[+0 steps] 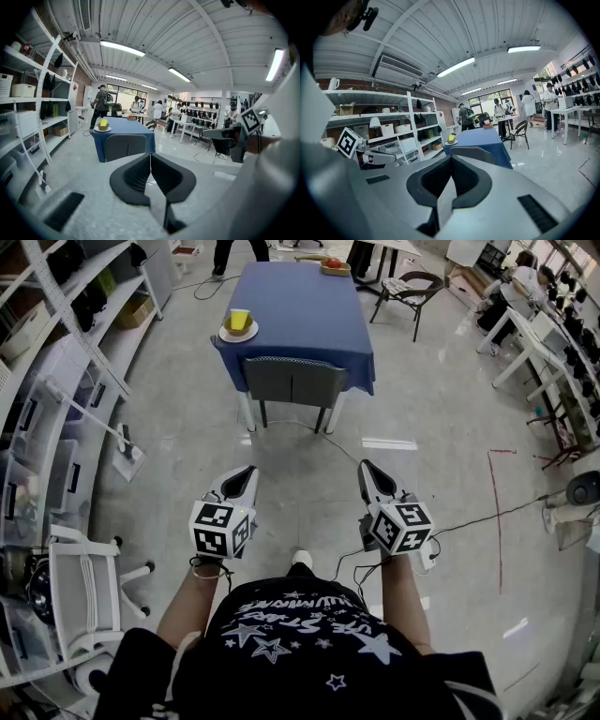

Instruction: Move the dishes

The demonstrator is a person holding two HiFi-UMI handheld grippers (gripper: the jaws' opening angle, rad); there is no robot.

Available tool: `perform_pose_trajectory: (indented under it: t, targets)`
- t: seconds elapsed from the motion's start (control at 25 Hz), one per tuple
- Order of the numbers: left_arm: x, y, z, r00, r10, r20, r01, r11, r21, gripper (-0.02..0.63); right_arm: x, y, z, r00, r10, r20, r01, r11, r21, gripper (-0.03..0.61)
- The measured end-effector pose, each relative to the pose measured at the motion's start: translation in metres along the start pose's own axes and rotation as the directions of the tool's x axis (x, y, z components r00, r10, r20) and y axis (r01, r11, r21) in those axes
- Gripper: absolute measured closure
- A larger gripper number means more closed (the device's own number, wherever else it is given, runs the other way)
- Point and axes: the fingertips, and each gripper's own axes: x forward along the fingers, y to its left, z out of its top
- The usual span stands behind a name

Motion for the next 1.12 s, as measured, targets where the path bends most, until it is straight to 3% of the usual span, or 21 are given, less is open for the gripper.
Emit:
perform_pose_trajectory:
  t: [0.56,0.92,0.96,1.12]
  targets:
    - [0.039,-0.017,0.011,0.999,0.05,-0.016,-0.05,0.999,-0.01,0.592,0.018,-0.048,0.013,0.999,0.046,-0.01,-0.046,0.999,-0.002,0.575]
    - [0.043,-0.018,-0.011,0.99,0.128,-0.063,-0.133,0.988,-0.076,0.592,0.041,-0.061,0.008,0.99,0.141,0.014,-0.142,0.986,0.084,0.572]
    - [0.042,-0.015,-0.01,0.989,0.136,-0.062,-0.141,0.987,-0.077,0.593,0.044,-0.059,0.009,0.989,0.148,0.015,-0.148,0.985,0.09,0.564]
    - [0.038,0.002,0.0,0.985,0.169,-0.038,-0.171,0.983,-0.071,0.592,0.06,-0.05,0.011,0.981,0.193,0.021,-0.194,0.976,0.096,0.413]
